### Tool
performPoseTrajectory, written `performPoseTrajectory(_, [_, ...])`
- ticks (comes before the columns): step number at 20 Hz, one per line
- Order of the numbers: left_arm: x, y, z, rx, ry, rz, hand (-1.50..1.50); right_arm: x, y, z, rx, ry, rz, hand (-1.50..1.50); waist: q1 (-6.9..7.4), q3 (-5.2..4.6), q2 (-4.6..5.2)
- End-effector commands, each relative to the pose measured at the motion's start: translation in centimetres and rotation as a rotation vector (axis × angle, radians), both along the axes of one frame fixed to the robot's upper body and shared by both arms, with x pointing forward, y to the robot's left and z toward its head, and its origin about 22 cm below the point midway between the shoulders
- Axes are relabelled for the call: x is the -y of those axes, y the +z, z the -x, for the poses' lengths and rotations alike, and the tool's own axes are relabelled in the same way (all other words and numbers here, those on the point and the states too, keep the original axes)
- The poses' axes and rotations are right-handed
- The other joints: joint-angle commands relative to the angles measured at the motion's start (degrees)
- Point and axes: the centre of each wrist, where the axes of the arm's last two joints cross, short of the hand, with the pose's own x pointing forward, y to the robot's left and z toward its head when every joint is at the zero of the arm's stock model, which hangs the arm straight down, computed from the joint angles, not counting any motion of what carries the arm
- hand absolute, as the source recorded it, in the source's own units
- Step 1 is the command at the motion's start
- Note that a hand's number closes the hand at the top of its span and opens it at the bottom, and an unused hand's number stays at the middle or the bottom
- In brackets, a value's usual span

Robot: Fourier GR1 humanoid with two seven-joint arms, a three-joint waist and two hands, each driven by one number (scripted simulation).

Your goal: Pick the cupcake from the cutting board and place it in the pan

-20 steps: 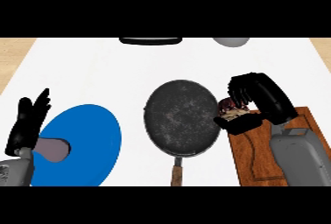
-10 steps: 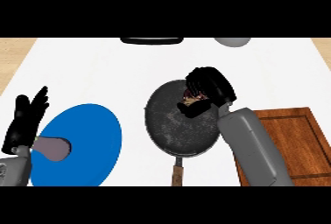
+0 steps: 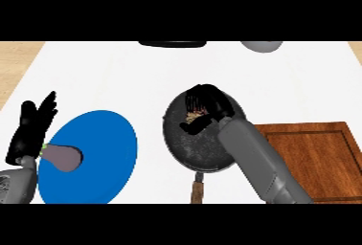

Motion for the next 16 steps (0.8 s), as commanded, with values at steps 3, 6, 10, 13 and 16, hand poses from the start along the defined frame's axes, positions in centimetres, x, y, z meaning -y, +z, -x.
performPoseTrajectory(3, [1.6,-0.5,0.2,0.001,-0.022,-0.003,0.00,-0.1,-3.5,0.9,-0.092,0.008,-0.051,-1.50,1.42,0.06,0.34])
performPoseTrajectory(6, [1.1,1.2,-1.3,0.012,-0.044,-0.002,0.00,-0.8,-2.4,-0.1,-0.078,0.003,-0.080,-1.50,2.30,0.08,0.64])
performPoseTrajectory(10, [1.7,-2.1,0.1,-0.006,-0.064,0.011,0.00,-2.1,-2.3,1.1,-0.046,-0.001,-0.199,-1.50,2.33,0.04,0.50])
performPoseTrajectory(13, [1.9,0.8,-1.7,0.021,-0.041,-0.018,0.00,-1.3,-2.9,1.2,0.014,-0.041,-0.311,-1.50,1.94,0.12,0.54])
performPoseTrajectory(16, [0.7,-1.2,0.8,0.007,-0.035,-0.001,0.00,-1.2,-2.4,0.4,0.019,-0.106,-0.371,-1.50,1.77,0.07,0.30])
